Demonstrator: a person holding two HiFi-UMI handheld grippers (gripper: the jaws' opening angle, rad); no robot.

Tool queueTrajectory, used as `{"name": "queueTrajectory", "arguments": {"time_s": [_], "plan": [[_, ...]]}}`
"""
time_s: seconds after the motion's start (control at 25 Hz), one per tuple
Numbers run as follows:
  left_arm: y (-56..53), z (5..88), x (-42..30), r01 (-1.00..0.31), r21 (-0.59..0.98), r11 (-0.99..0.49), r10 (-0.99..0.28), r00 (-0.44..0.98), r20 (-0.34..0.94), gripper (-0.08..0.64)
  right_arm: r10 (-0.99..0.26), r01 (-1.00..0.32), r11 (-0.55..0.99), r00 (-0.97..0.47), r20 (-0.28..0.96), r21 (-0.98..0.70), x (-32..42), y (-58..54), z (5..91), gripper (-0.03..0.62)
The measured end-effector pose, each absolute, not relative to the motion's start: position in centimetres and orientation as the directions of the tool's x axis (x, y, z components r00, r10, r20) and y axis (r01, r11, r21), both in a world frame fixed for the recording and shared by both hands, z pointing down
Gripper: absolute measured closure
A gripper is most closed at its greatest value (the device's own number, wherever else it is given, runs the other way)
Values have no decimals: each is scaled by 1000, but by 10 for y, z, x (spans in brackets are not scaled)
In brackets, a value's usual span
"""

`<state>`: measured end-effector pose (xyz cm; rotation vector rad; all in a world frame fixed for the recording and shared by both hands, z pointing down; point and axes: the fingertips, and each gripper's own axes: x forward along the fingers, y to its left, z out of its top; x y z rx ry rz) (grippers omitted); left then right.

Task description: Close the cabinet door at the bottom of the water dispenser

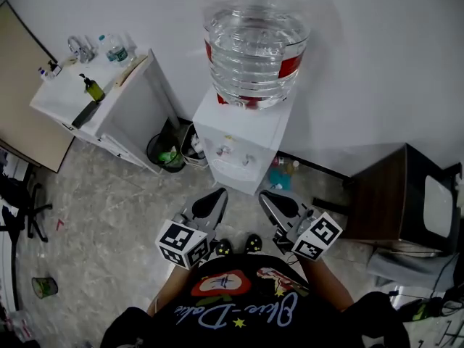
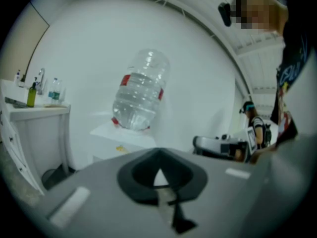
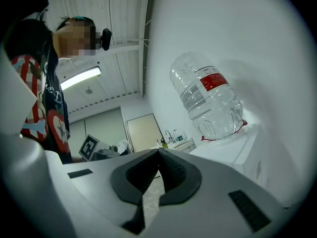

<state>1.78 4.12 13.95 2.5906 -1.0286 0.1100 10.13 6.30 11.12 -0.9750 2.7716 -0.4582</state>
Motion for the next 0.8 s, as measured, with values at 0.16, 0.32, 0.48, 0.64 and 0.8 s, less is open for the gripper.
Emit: {"name": "queueTrajectory", "arguments": {"time_s": [0.16, 0.32, 0.48, 0.64, 0.8], "plan": [[55, 150, 21, -677, 347, -649, -644, 731, 223, 561, -638, -574, 721, -769, -48, -389, 109, 74, 117, 577], [67, 152, 20, -664, 382, -643, -643, 739, 203, 561, -646, -584, 705, -763, -26, -403, 112, 80, 123, 577], [75, 153, 16, -657, 386, -647, -637, 745, 201, 561, -648, -584, 703, -761, -28, -406, 108, 87, 121, 577], [77, 151, 14, -648, 393, -653, -631, 752, 190, 560, -649, -587, 702, -760, -25, -403, 106, 92, 121, 577], [76, 150, 12, -646, 386, -659, -631, 754, 183, 560, -660, -596, 694, -751, -24, -404, 106, 94, 121, 577]]}}
